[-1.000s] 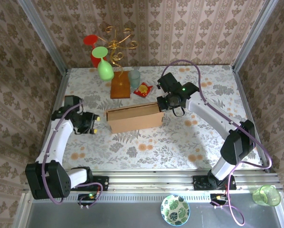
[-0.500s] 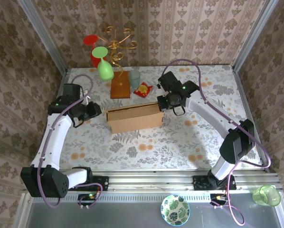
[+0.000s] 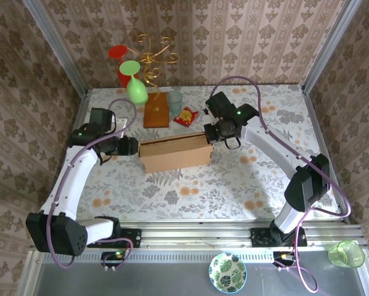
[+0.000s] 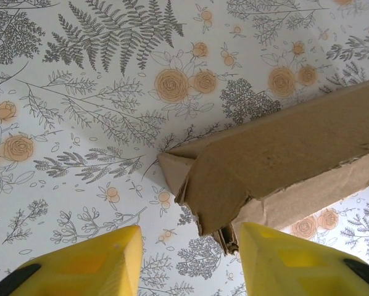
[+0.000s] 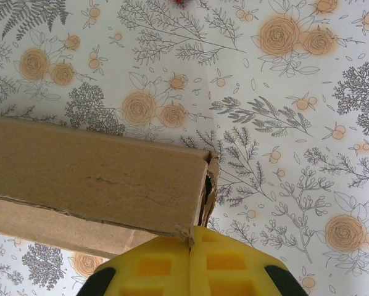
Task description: Fold the paper box
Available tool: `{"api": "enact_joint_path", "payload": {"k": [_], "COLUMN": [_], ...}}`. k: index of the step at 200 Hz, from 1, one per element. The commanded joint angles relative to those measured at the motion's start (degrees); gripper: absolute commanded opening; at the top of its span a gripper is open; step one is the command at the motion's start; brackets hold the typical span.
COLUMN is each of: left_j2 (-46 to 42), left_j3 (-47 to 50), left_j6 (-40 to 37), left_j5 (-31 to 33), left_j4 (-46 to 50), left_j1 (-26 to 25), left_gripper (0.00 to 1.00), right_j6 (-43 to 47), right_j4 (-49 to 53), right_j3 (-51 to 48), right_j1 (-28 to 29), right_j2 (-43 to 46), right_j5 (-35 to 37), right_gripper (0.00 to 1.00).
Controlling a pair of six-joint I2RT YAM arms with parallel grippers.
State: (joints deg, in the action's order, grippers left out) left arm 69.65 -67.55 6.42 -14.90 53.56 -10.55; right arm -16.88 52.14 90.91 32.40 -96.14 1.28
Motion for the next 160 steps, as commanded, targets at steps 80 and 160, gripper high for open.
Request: {"api": "enact_joint_path", "payload": {"k": [80, 160], "left_j2": [5.06, 6.93], "left_j3": [-4.30, -6.82], "left_j6": [0.83, 6.15], "left_j5": [-0.45, -3.92], "left_j4": [-0.96, 2.17], "left_j1": [-2.45, -2.46], "left_gripper": [0.24, 0.07], "right_j6": [-0.12, -0.33], "right_j4": [3.03, 3.52], "right_j3": [-0.19, 0.43], "right_j1": [-0.06, -0.06], "right_j2": [-0.95, -1.67], "right_j5": [-1.37, -1.37], "right_gripper": [0.00, 0.00]}}
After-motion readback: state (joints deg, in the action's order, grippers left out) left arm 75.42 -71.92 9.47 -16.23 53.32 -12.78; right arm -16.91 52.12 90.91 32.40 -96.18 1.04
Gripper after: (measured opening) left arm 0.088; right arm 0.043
